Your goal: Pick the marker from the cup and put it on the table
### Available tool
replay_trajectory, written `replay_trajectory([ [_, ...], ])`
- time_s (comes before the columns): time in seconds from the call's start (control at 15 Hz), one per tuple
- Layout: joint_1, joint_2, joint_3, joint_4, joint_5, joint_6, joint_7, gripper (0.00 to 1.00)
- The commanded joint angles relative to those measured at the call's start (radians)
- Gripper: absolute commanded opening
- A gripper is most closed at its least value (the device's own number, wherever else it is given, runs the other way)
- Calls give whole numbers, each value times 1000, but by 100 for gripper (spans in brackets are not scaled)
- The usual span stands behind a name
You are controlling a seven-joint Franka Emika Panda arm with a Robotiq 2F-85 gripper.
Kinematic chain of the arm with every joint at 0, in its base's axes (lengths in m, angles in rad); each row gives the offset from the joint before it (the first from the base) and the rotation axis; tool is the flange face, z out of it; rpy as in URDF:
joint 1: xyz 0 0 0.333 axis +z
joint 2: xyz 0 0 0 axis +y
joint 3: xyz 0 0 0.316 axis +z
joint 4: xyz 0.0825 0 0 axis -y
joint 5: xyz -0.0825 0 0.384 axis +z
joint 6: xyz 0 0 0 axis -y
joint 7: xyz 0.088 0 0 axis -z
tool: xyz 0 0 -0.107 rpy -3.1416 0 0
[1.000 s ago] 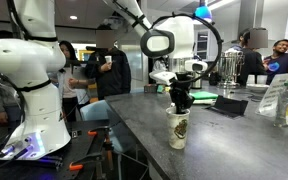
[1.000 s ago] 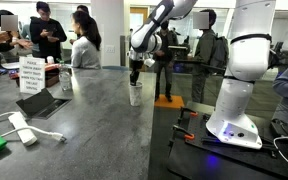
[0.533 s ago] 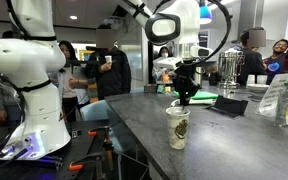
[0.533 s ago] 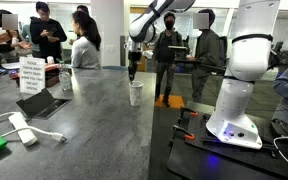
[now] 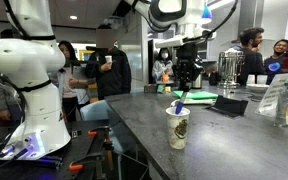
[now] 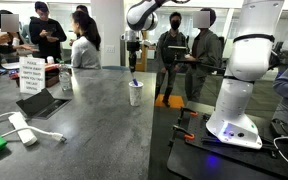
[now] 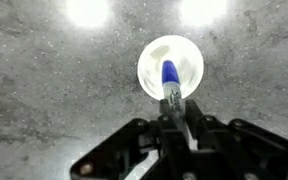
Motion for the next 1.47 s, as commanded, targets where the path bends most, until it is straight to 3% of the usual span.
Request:
replay_trajectory([
  [0.0,30,-11,1,43,-27,-70,-12,5],
  [0.6,104,99,61,140,67,-200,-64,5],
  [0.93,118,237,100,152,62,-93,-42,5],
  [1.4,141,437,145,288,40,-88,4,5],
])
